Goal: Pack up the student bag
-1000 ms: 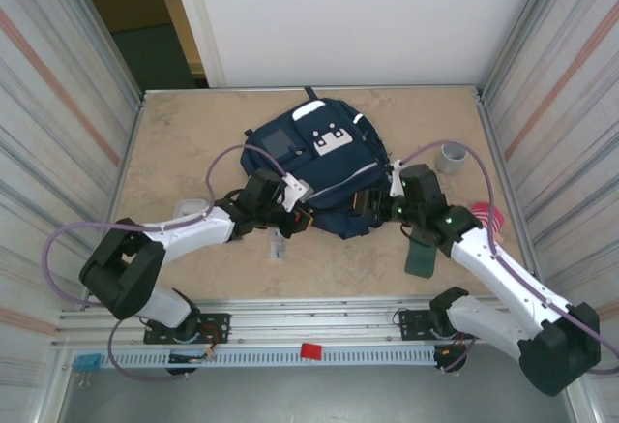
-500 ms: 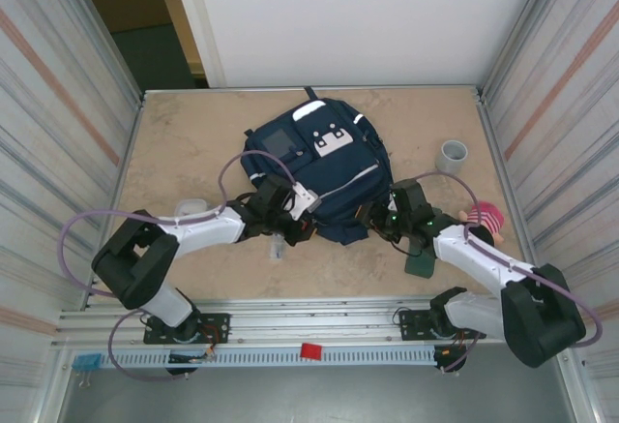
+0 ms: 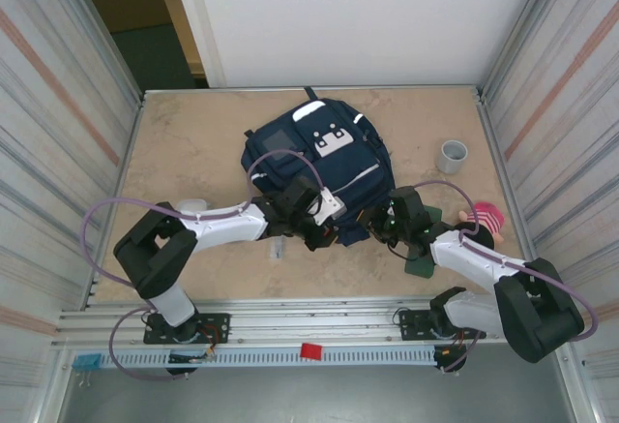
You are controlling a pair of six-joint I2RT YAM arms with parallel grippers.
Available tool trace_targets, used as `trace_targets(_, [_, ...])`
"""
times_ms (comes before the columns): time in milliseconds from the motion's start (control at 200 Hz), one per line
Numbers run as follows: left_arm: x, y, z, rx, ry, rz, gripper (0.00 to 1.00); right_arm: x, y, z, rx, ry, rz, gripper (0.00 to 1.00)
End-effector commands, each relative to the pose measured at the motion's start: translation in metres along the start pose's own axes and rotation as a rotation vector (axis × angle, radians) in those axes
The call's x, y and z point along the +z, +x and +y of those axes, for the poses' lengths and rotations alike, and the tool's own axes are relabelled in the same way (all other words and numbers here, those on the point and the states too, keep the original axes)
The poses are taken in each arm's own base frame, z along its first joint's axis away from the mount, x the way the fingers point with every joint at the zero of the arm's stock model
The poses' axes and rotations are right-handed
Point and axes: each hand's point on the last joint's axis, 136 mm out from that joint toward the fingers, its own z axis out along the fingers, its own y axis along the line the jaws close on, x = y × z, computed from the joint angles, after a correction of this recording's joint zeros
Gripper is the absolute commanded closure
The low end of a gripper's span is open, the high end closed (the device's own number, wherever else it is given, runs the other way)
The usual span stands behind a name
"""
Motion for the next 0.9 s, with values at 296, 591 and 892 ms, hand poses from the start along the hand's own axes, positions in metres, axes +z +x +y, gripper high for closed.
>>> trace_targets(296, [-0.057,-0.027,-0.017,0.307,-0.081,-0.137,0.33,-0.043,-0.001,0.034,-0.216,-0.030,0.044,0.51])
trace_targets(591, [-0.080,0.006,0.030,0.739,-0.244,-0.071,0.17,-0.081,0.003,0.066,-0.411,-0.053,0.077,0.45])
trace_targets(892, [-0.040,-0.004,0.069,0.811,-0.289,0.024,0.25,-0.074,0.025,0.072,-0.507,-0.065,0.123,0.46])
